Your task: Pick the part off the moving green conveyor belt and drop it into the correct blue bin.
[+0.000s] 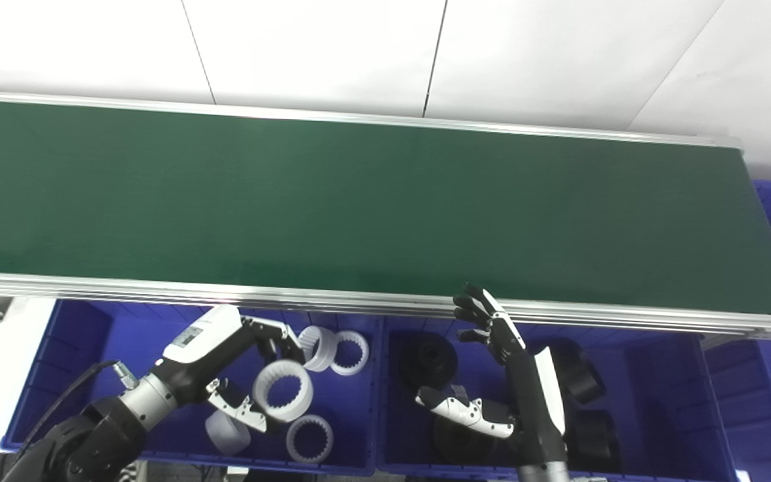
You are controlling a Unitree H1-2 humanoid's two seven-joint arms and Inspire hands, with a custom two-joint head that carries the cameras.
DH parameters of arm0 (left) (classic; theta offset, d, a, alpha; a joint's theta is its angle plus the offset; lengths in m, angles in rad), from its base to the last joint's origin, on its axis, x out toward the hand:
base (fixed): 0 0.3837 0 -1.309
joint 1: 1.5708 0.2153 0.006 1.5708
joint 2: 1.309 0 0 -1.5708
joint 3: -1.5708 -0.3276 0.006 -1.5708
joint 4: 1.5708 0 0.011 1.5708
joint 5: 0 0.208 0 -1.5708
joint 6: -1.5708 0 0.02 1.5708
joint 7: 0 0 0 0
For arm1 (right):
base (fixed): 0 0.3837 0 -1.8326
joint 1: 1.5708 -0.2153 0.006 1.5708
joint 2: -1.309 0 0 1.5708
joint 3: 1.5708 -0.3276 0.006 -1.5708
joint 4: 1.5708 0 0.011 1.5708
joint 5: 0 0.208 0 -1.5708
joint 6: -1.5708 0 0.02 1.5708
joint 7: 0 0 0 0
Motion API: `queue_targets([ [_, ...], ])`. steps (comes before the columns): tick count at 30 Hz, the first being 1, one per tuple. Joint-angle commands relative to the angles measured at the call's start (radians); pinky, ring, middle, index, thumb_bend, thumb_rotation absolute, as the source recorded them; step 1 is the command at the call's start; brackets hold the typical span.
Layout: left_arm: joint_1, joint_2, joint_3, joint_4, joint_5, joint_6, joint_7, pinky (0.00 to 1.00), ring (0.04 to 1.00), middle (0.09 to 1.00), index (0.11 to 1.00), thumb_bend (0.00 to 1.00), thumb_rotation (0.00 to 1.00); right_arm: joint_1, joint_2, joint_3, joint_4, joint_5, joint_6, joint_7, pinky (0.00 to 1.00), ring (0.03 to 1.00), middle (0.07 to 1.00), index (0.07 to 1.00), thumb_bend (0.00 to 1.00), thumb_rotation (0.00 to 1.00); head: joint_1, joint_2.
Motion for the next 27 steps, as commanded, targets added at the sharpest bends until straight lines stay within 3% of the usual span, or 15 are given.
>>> queue_targets([
  [1, -0.005, 0.017, -0.006, -0.052, 0.072, 0.030, -0.022, 0.58, 0.450, 0.511, 0.504, 0.50, 0.00, 0.013, 0.014, -0.002, -0.033, 0.000, -0.010, 0.002, 0.66, 0.783, 0.817, 0.878, 0.78, 0.40, 0.001, -0.001],
  [2, -0.008, 0.014, -0.009, -0.054, 0.108, 0.037, -0.020, 0.65, 0.599, 0.554, 0.502, 0.50, 0.01, 0.015, 0.016, -0.003, -0.036, 0.001, -0.008, 0.004, 0.66, 0.783, 0.816, 0.877, 0.78, 0.39, -0.001, -0.002],
  [3, -0.010, 0.012, -0.010, -0.054, 0.130, 0.039, -0.015, 0.70, 0.670, 0.652, 0.501, 0.50, 0.04, 0.016, 0.016, -0.003, -0.037, 0.002, -0.007, 0.006, 0.67, 0.785, 0.816, 0.877, 0.78, 0.39, -0.001, -0.002],
  [4, -0.007, -0.003, -0.004, -0.063, 0.157, 0.061, -0.005, 0.76, 0.736, 0.730, 0.571, 0.49, 0.13, 0.018, 0.017, -0.004, -0.041, 0.004, -0.002, 0.009, 0.67, 0.786, 0.817, 0.878, 0.78, 0.38, -0.003, -0.004],
  [5, 0.000, -0.020, 0.007, -0.068, 0.161, 0.081, 0.008, 0.86, 0.849, 0.854, 0.776, 0.48, 0.33, 0.020, 0.017, -0.004, -0.044, 0.005, 0.001, 0.012, 0.67, 0.789, 0.820, 0.880, 0.78, 0.38, -0.004, -0.004],
  [6, 0.012, -0.043, 0.026, -0.074, 0.119, 0.108, 0.013, 0.87, 0.861, 0.869, 0.800, 0.48, 0.35, 0.022, 0.017, -0.005, -0.048, 0.002, 0.006, 0.015, 0.67, 0.790, 0.821, 0.880, 0.78, 0.38, -0.004, -0.007],
  [8, 0.034, -0.094, 0.071, -0.089, -0.039, 0.177, -0.013, 0.87, 0.926, 0.955, 0.921, 0.48, 0.45, 0.028, 0.018, -0.009, -0.052, -0.002, 0.011, 0.018, 0.68, 0.790, 0.823, 0.882, 0.78, 0.40, -0.003, -0.009],
  [10, 0.042, -0.128, 0.098, -0.090, -0.231, 0.194, -0.051, 0.90, 0.963, 0.982, 0.958, 0.47, 0.55, 0.031, 0.017, -0.012, -0.053, 0.000, 0.010, 0.022, 0.68, 0.789, 0.823, 0.881, 0.78, 0.40, 0.002, -0.010],
  [11, 0.044, -0.138, 0.103, -0.087, -0.309, 0.189, -0.070, 0.92, 0.981, 0.993, 0.972, 0.52, 0.71, 0.032, 0.016, -0.013, -0.054, -0.004, 0.012, 0.024, 0.69, 0.791, 0.824, 0.882, 0.78, 0.39, 0.005, -0.012],
  [13, 0.045, -0.152, 0.102, -0.084, -0.431, 0.191, -0.112, 0.95, 0.996, 0.999, 0.976, 0.61, 0.84, 0.035, 0.016, -0.015, -0.056, -0.010, 0.014, 0.025, 0.69, 0.798, 0.828, 0.885, 0.78, 0.40, 0.007, -0.013],
  [16, 0.038, -0.160, 0.082, -0.072, -0.525, 0.163, -0.160, 0.94, 0.995, 1.000, 0.974, 0.68, 0.89, 0.040, 0.016, -0.017, -0.059, -0.016, 0.017, 0.028, 0.70, 0.801, 0.829, 0.886, 0.78, 0.42, 0.006, -0.018],
  [21, 0.034, -0.142, 0.064, -0.079, -0.572, 0.129, -0.214, 0.93, 0.975, 0.992, 0.988, 0.69, 0.98, 0.038, 0.014, -0.020, -0.048, -0.008, 0.006, 0.031, 0.70, 0.797, 0.822, 0.885, 0.79, 0.41, 0.009, -0.024],
  [27, 0.052, -0.149, 0.069, -0.092, -0.616, 0.142, -0.230, 0.95, 0.978, 0.985, 0.972, 0.75, 0.93, 0.039, 0.013, -0.024, -0.042, 0.002, 0.003, 0.037, 0.70, 0.794, 0.823, 0.884, 0.79, 0.40, 0.009, -0.034],
])
